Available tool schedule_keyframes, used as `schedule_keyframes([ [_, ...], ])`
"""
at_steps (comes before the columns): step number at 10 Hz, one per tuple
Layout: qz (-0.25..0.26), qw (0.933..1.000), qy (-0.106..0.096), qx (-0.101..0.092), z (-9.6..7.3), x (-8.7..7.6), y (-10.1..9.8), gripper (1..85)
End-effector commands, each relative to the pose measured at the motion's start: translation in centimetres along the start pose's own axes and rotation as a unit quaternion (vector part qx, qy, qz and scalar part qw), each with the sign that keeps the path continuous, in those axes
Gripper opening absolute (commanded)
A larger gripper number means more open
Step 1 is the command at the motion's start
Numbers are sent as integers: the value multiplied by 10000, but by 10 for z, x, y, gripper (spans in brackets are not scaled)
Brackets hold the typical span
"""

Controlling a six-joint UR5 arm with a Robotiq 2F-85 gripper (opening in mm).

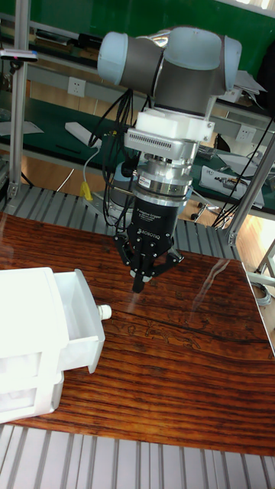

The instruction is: Use the gripper to push and close the drawer

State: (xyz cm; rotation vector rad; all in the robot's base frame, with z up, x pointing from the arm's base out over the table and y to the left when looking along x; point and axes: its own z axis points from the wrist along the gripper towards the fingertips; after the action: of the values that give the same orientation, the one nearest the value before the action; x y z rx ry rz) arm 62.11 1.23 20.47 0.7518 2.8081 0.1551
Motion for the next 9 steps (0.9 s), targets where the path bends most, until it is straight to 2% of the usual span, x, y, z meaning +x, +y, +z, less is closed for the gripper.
schedule_keyframes([
  [1,390,9992,-16,-118,1,-10,6,27],
  [3,404,9990,-118,-173,0,-18,6,130],
  [4,375,9991,-166,-81,1,-26,-3,153],
  [6,390,9988,-243,141,0,-39,-26,270],
  [8,428,9987,-114,251,6,-41,-40,297],
  [9,479,9984,-118,267,11,-41,-42,303],
])
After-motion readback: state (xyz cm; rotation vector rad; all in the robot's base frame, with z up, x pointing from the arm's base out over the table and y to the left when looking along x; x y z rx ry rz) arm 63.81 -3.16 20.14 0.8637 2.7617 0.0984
